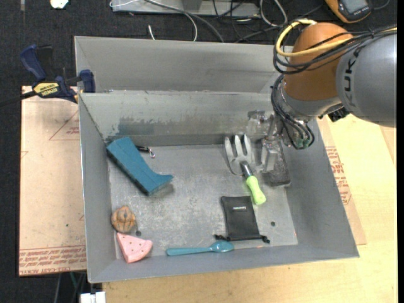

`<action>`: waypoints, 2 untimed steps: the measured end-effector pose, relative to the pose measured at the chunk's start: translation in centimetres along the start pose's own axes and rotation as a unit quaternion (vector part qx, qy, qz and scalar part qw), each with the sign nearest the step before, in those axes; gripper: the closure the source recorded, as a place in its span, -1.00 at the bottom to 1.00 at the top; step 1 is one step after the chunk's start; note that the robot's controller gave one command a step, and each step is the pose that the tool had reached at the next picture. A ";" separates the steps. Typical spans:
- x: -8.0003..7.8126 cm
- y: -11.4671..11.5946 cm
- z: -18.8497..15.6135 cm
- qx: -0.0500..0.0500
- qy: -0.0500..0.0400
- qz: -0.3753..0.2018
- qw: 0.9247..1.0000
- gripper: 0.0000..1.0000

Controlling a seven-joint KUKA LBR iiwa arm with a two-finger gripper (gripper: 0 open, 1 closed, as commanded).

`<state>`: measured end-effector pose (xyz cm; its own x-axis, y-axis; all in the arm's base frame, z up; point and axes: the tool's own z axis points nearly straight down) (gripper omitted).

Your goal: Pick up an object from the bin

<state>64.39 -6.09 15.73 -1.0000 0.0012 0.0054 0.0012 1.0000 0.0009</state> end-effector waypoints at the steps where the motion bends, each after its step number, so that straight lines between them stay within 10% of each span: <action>1: -0.2 0.0 -0.5 0.000 -0.004 0.000 1.000 -1.00; 2: 2.8 -1.7 4.1 0.000 -0.006 -0.044 0.999 -1.00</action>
Offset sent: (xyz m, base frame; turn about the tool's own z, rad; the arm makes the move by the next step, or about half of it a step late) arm -0.0594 -0.0343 -0.0873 -0.1690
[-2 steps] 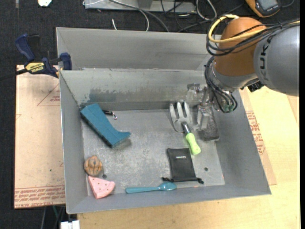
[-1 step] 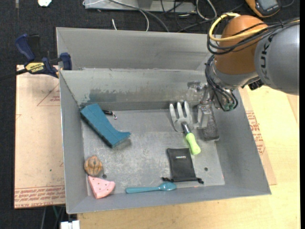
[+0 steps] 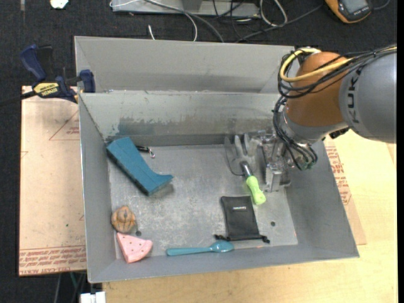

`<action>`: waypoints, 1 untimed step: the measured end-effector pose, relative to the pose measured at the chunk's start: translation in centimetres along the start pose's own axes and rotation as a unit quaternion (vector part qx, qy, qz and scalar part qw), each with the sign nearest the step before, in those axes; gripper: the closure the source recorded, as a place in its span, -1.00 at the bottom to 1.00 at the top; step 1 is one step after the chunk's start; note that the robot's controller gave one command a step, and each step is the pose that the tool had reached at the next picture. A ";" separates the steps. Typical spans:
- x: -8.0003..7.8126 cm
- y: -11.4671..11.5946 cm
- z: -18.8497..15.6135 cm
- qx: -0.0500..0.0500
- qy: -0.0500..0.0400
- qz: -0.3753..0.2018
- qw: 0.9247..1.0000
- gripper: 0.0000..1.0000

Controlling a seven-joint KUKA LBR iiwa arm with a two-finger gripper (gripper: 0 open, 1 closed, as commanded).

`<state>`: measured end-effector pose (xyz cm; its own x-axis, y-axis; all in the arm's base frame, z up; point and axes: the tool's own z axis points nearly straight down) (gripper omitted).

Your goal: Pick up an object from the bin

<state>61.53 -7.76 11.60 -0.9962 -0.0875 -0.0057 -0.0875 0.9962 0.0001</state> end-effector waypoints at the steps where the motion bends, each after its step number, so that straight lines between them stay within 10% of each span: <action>1: 5.6 -0.6 1.6 -0.001 -0.001 0.077 0.997 -1.00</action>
Offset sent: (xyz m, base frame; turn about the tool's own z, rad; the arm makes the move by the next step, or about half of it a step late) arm -0.1093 -0.0384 -0.0430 -0.3785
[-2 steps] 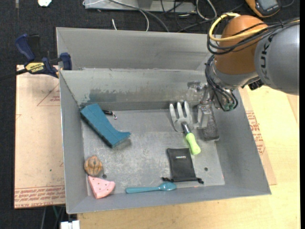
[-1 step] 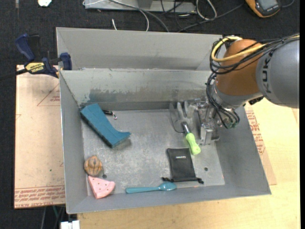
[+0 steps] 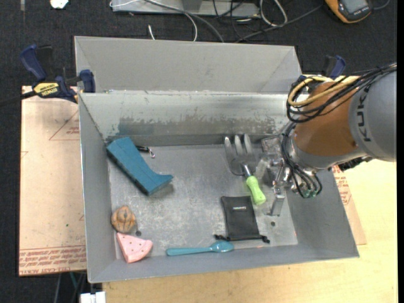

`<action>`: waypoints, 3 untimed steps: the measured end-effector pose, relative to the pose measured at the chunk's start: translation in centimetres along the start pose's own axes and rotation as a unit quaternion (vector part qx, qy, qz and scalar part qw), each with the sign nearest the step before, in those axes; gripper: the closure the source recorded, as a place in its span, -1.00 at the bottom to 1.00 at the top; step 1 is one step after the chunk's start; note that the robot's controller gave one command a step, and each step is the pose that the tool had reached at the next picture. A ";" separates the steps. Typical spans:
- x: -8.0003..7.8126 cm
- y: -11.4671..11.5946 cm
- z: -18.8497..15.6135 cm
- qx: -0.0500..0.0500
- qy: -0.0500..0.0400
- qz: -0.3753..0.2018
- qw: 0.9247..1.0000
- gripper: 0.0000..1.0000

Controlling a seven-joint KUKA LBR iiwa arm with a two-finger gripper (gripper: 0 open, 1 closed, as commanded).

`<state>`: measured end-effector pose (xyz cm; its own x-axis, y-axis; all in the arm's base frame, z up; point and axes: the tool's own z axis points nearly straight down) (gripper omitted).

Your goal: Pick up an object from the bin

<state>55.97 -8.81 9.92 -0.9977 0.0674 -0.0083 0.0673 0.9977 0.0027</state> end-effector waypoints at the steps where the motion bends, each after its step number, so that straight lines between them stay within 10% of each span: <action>1: 2.2 -1.2 1.1 0.000 0.002 -0.071 0.998 -1.00; 2: 1.8 0.2 -1.6 0.000 0.000 -0.147 0.989 -1.00; 3: 0.6 3.2 0.3 0.000 0.001 -0.038 0.999 -1.00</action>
Offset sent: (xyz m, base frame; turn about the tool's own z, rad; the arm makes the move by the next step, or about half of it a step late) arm -0.0129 0.0217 0.0475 -0.0538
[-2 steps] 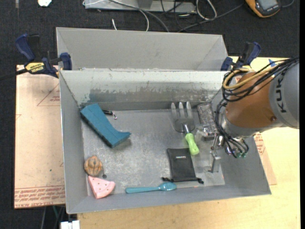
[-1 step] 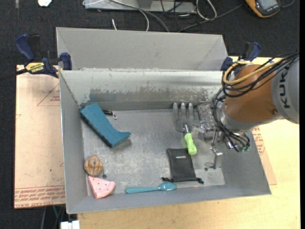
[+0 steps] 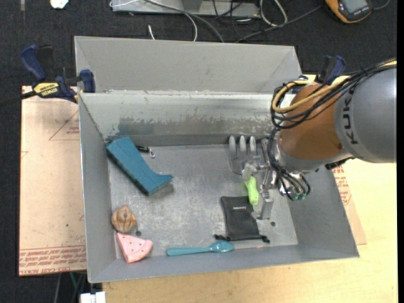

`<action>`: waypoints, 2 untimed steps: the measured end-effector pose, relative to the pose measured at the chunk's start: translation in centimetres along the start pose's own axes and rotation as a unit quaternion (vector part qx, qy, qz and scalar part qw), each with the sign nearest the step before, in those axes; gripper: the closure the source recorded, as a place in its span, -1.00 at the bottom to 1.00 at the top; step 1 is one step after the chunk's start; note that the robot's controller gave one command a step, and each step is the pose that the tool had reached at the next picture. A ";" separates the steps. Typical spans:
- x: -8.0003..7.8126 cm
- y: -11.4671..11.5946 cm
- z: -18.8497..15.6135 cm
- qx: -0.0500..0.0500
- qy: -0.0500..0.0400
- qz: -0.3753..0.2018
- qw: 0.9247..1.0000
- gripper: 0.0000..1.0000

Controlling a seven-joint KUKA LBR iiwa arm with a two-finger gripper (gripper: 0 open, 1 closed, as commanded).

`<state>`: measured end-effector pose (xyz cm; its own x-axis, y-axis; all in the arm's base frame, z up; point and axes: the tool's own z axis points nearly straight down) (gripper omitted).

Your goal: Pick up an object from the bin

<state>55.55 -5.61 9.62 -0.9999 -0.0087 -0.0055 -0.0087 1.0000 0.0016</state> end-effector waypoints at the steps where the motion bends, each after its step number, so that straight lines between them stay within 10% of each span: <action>1: -1.4 3.8 2.0 0.001 -0.003 -0.161 0.987 -1.00; 2: 6.1 2.4 1.6 0.000 -0.001 -0.332 0.943 1.00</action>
Offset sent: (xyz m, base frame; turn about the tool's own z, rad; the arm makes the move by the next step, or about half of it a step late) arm -0.0607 0.0231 -0.0154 -0.6786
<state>49.48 -3.24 8.03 -0.7747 -0.6323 -0.0063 -0.6323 0.7747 -0.0028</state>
